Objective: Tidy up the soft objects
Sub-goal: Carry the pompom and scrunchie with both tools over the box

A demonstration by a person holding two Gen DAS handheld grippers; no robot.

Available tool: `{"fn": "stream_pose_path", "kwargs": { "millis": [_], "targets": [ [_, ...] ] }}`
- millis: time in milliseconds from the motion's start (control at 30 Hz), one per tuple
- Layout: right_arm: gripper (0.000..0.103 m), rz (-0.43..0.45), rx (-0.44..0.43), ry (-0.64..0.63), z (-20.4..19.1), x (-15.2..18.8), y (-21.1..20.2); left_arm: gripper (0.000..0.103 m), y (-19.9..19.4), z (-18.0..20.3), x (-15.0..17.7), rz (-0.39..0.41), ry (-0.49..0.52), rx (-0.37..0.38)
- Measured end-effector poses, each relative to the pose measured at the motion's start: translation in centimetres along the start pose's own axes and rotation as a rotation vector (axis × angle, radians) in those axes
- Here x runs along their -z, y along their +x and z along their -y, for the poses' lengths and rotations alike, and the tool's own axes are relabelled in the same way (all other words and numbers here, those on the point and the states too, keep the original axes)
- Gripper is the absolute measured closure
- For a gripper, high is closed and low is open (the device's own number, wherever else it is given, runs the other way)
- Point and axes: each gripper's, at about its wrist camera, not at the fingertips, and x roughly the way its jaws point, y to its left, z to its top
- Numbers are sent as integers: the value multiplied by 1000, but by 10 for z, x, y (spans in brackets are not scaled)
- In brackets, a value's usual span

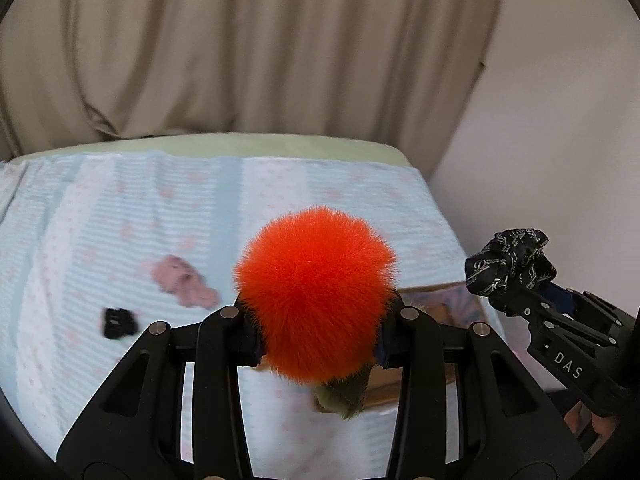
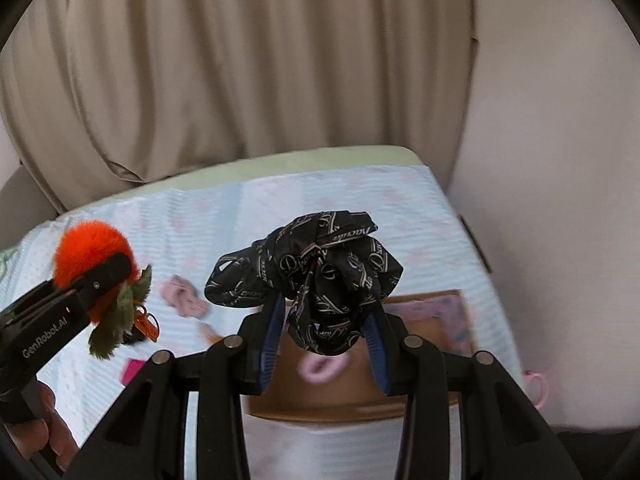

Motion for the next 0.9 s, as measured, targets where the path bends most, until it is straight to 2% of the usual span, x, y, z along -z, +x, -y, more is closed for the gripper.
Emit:
{"fn": "stream_pose_path", "kwargs": {
  "millis": [200,433,667,900],
  "targets": [
    [67,-88,37,-4,66,5,20,68,36,79,20,-69,34,43],
    [67,-228,37,37,109,15,75,68,88,128,54,-206,124,64],
    [67,-361,-6,73,128,23,141,68,141,143,88,-335,200,50],
    [67,-483,-23,68,132,24,199,68,198,134,102,-442,252,18]
  ]
}}
